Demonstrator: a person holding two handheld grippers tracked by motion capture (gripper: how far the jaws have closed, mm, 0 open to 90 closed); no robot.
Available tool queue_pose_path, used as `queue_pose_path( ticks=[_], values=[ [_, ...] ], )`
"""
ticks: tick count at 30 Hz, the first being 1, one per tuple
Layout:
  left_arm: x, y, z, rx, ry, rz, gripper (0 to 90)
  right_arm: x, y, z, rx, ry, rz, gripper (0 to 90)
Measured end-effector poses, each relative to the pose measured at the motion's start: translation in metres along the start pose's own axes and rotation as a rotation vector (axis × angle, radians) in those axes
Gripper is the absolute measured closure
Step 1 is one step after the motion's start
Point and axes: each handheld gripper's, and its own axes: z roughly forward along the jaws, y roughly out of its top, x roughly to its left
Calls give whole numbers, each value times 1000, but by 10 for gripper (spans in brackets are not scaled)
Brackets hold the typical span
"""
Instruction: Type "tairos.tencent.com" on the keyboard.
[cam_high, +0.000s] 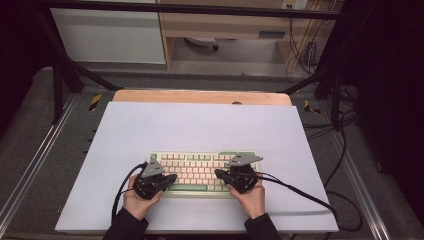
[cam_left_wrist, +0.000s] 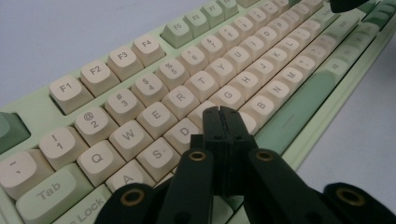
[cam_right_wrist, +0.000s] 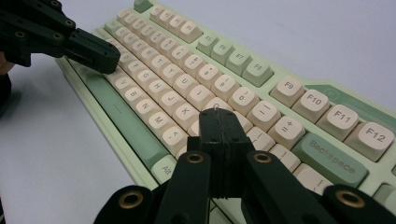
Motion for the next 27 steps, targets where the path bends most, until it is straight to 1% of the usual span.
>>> queue_pose_path(
  ticks=[5, 7, 12, 14, 20, 27],
  values=[
    [0, -1, 1, 1, -2, 2, 900, 0, -1, 0, 2, 0, 4, 900],
    [-1, -2, 3, 11, -2, 7, 900, 0, -2, 0, 0, 0, 5, 900],
    [-1, -1, 2, 6, -2, 5, 900, -1, -2, -1, 2, 0, 7, 900],
    [0, -1, -1, -6, -4, 2, 900, -1, -2, -1, 0, 1, 8, 900],
    [4, 1, -12, -32, 9, -5, 900, -1, -1, 0, -7, 0, 9, 900],
    [10, -3, -20, -40, 23, -19, 900, -2, 0, 0, -15, 3, 17, 900]
  ],
)
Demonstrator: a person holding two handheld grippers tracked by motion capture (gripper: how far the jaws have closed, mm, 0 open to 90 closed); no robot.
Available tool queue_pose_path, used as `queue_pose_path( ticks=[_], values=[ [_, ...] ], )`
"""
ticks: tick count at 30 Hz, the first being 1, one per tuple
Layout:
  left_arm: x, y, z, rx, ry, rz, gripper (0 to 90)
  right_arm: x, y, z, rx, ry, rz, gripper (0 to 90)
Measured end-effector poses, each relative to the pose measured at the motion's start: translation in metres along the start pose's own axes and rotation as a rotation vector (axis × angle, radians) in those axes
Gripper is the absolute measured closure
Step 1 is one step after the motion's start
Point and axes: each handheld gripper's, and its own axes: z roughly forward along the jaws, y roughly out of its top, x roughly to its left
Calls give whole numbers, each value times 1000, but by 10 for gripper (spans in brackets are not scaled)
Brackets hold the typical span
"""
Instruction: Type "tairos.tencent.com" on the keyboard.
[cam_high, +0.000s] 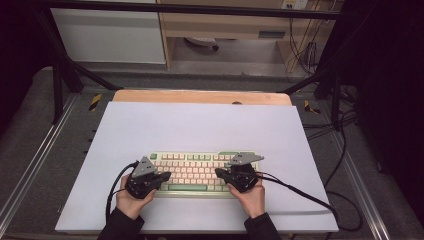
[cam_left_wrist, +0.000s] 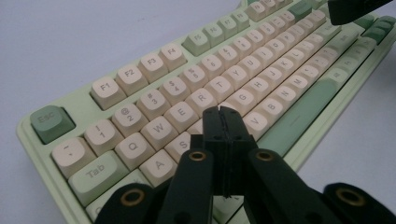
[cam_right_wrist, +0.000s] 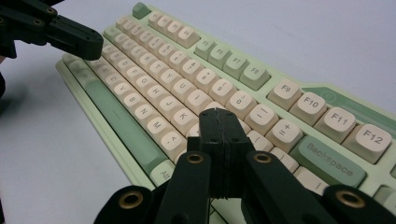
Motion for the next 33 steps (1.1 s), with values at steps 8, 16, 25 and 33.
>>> queue_pose_path(
  ticks=[8, 16, 25, 33],
  values=[
    [8, -4, -8, -8, 10, -17, 900, 0, 2, 5, 0, 1, 14, 900],
    [13, -7, -11, -9, 12, -27, 900, 1, 7, 14, 9, -3, 18, 900],
    [16, -9, -11, -8, 16, -37, 900, 2, 11, 28, 26, -8, 21, 900],
    [18, -10, -13, -12, 17, -39, 900, 0, 13, 37, 44, -17, 23, 900]
  ],
)
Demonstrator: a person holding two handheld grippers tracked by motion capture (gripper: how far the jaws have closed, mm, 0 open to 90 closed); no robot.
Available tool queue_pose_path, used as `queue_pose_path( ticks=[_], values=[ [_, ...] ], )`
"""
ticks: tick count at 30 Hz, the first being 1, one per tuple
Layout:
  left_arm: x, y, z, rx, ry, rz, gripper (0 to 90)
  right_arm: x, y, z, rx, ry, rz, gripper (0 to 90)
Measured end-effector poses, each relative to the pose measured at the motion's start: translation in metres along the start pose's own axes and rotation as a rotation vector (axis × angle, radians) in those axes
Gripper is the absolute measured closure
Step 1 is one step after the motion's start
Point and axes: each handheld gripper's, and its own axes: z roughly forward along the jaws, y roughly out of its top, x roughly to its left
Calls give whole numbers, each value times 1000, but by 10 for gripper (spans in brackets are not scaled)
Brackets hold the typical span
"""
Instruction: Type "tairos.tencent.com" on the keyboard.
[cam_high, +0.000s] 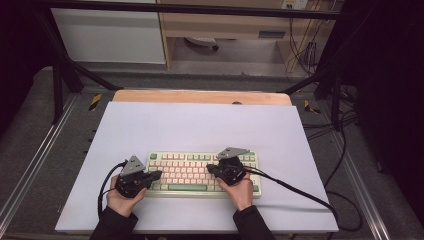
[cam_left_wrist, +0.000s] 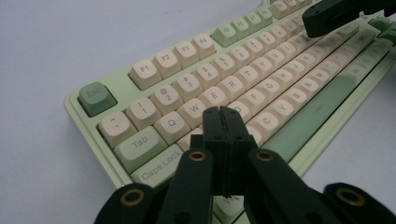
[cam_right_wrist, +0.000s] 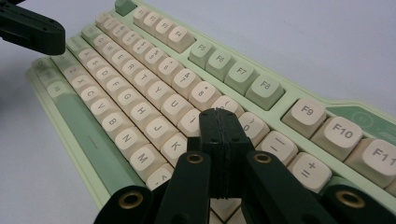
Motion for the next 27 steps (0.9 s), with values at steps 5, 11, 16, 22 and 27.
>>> queue_pose_path(
  ticks=[5, 11, 16, 22, 27],
  values=[
    [1, 0, -1, -4, 1, -5, 900, -1, 0, 6, 14, 0, 10, 900],
    [2, 0, -2, -5, 3, -6, 900, 0, 0, 8, 17, 6, 9, 900],
    [2, 0, -2, -6, 4, -8, 900, 0, -1, 10, 29, -2, -2, 900],
    [3, 0, -4, -11, 6, -7, 900, 1, 0, 9, 24, -1, -10, 900],
    [3, 0, -5, -14, 7, -10, 900, 2, 4, -1, 0, 3, -17, 900]
  ],
)
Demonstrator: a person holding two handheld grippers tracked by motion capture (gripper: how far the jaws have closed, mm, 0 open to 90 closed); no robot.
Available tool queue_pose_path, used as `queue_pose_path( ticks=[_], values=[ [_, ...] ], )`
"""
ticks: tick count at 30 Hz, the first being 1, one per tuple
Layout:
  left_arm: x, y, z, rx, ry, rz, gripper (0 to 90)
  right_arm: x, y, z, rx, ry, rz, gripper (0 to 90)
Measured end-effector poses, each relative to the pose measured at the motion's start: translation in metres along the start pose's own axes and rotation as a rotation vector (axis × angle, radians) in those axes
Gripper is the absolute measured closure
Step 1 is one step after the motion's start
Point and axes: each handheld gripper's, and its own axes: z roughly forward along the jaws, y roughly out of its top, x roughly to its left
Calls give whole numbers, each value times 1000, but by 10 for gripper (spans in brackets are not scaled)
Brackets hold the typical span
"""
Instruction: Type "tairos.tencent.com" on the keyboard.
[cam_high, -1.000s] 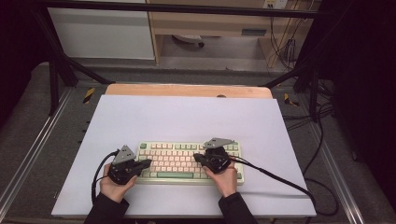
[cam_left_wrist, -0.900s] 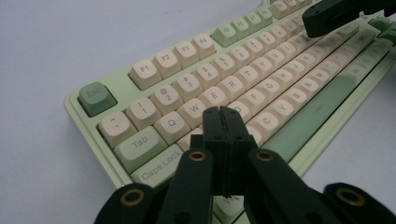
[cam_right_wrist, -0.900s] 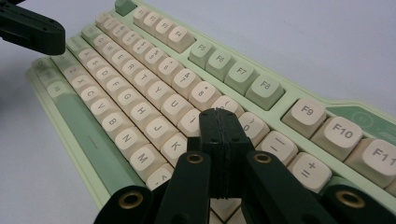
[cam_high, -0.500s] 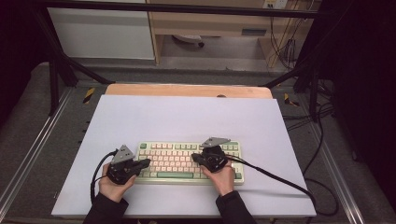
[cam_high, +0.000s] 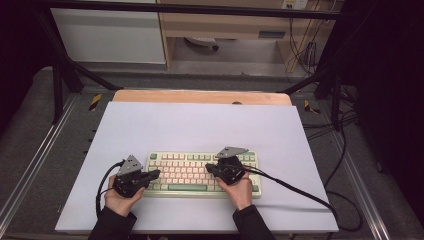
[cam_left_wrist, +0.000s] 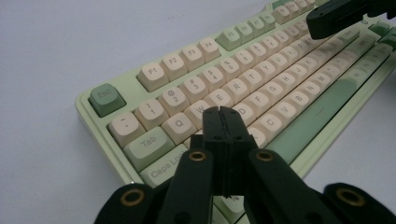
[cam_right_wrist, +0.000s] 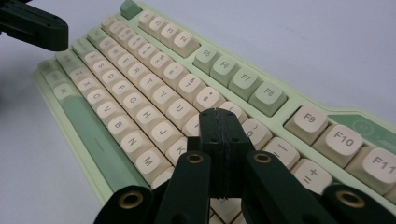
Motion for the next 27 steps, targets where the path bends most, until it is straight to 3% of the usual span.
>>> queue_pose_path(
  ticks=[11, 27],
  values=[
    [2, 1, -1, -2, -1, -4, 900, 9, 1, -12, -17, 25, -20, 900],
    [5, 1, -3, -7, 2, -9, 900, 25, -4, 1, 1, 79, -27, 900]
  ],
)
